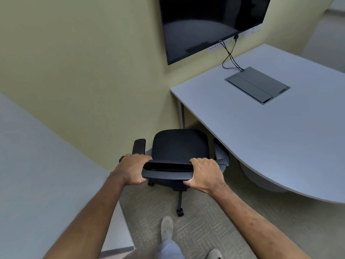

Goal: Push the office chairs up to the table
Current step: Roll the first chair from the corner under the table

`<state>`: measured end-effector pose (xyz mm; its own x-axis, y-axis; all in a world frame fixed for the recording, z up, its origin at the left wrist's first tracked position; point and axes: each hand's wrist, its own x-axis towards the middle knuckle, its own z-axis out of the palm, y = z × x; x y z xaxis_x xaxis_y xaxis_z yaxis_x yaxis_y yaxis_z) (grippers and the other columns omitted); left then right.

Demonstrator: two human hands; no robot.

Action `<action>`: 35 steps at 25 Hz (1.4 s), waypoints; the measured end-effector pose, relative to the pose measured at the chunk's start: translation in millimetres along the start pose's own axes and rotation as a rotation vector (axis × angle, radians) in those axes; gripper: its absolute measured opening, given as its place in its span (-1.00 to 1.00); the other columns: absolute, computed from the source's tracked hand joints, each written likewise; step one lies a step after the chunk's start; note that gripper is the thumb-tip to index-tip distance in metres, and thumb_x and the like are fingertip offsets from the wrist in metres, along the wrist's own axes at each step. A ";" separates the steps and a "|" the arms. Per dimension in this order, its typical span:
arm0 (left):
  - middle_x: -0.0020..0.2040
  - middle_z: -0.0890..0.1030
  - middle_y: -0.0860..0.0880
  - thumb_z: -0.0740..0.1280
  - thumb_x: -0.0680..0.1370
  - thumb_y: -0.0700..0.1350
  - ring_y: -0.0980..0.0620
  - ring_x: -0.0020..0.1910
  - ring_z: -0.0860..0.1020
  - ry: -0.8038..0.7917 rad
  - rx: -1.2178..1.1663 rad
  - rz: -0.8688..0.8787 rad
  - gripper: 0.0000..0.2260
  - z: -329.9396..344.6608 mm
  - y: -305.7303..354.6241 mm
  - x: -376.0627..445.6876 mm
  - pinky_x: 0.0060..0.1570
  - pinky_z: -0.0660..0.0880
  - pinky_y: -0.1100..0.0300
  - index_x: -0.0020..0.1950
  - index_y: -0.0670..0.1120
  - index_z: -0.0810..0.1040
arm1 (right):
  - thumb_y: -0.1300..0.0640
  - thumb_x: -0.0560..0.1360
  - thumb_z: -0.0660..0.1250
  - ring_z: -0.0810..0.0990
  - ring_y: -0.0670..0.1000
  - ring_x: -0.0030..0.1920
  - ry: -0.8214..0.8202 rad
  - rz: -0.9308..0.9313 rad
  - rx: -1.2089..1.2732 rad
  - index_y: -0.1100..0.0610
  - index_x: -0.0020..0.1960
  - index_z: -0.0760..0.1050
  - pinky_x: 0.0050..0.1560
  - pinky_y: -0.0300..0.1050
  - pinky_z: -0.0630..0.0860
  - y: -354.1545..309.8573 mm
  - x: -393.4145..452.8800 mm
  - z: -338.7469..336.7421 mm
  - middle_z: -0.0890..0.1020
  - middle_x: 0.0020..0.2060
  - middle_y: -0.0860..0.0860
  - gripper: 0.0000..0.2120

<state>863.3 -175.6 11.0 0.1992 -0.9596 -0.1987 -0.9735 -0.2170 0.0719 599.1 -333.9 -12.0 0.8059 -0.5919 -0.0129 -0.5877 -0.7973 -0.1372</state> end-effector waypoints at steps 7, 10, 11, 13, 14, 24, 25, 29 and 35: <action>0.05 0.64 0.12 0.36 0.33 0.26 -0.04 0.04 0.61 -0.014 0.043 0.164 -0.52 -15.3 -58.0 71.4 0.03 0.47 0.02 0.21 0.17 0.51 | -0.50 0.29 0.24 0.65 0.02 -0.11 0.044 0.170 0.004 0.00 0.12 0.59 0.00 0.01 0.55 -13.4 47.9 10.8 0.67 -0.14 -0.10 -0.32; 0.03 0.63 0.12 0.35 0.33 0.28 -0.04 0.04 0.61 0.000 0.051 0.249 -0.54 -21.8 -83.9 105.6 0.04 0.45 0.02 0.18 0.16 0.51 | -0.50 0.29 0.26 0.65 0.03 -0.11 0.063 0.250 -0.006 0.00 0.12 0.59 0.00 0.02 0.56 -21.5 69.0 14.9 0.67 -0.15 -0.09 -0.32; 0.02 0.63 0.12 0.34 0.33 0.27 -0.05 0.04 0.61 0.000 0.053 0.277 -0.54 -24.5 -91.6 115.8 0.03 0.44 0.02 0.17 0.15 0.51 | -0.51 0.29 0.26 0.65 0.03 -0.10 0.064 0.277 -0.009 0.00 0.11 0.59 0.01 0.02 0.56 -24.8 75.1 15.4 0.67 -0.14 -0.09 -0.32; 0.05 0.63 0.10 0.34 0.32 0.28 -0.05 0.06 0.60 -0.005 0.060 0.327 -0.49 -30.5 -105.0 136.5 0.05 0.42 0.02 0.22 0.13 0.52 | -0.51 0.29 0.26 0.65 0.02 -0.09 0.071 0.330 -0.008 0.00 0.13 0.58 0.03 0.02 0.55 -31.9 86.9 14.3 0.68 -0.13 -0.09 -0.32; 0.06 0.63 0.09 0.34 0.32 0.28 -0.05 0.06 0.60 -0.006 0.064 0.354 -0.47 -33.6 -110.7 147.1 0.04 0.40 0.03 0.24 0.12 0.51 | -0.51 0.30 0.27 0.65 0.02 -0.08 0.072 0.355 0.002 0.00 0.14 0.58 0.04 0.01 0.55 -35.3 92.2 12.5 0.68 -0.12 -0.09 -0.32; 0.11 0.61 0.12 0.30 0.33 0.32 -0.02 0.08 0.57 -0.021 0.108 0.549 -0.41 -41.7 -131.1 212.5 0.06 0.35 0.04 0.29 0.10 0.49 | -0.55 0.29 0.23 0.67 0.01 -0.05 0.138 0.519 0.029 -0.02 0.15 0.58 0.06 0.00 0.55 -44.9 111.4 19.6 0.70 -0.08 -0.10 -0.28; 0.12 0.61 0.12 0.31 0.34 0.32 -0.02 0.09 0.57 -0.028 0.112 0.558 -0.41 -42.2 -130.0 216.8 0.08 0.36 0.03 0.30 0.10 0.49 | -0.55 0.29 0.23 0.67 0.01 -0.05 0.142 0.528 0.027 -0.02 0.16 0.58 0.06 0.00 0.55 -43.2 112.0 19.8 0.70 -0.08 -0.10 -0.27; 0.14 0.60 0.14 0.38 0.36 0.31 0.02 0.11 0.55 -0.056 0.092 0.585 -0.45 -47.7 -125.6 236.6 0.10 0.35 0.06 0.29 0.12 0.49 | -0.58 0.28 0.18 0.66 0.02 -0.07 0.140 0.560 0.006 -0.01 0.16 0.57 0.05 0.03 0.55 -36.2 118.9 18.2 0.69 -0.09 -0.09 -0.23; 0.09 0.63 0.13 0.44 0.34 0.21 0.01 0.04 0.58 -0.037 0.115 0.617 -0.48 -62.6 -122.1 278.4 0.04 0.44 0.08 0.26 0.11 0.53 | -0.55 0.28 0.12 0.64 0.06 -0.05 0.139 0.590 -0.010 0.02 0.19 0.57 0.04 0.06 0.53 -27.0 143.6 11.1 0.68 -0.07 -0.05 -0.21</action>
<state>1044.7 -427.5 8.1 -0.4055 -0.8945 -0.1882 -0.9141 0.3977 0.0789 731.5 -396.1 -21.2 0.3271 -0.9439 0.0453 -0.9340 -0.3302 -0.1366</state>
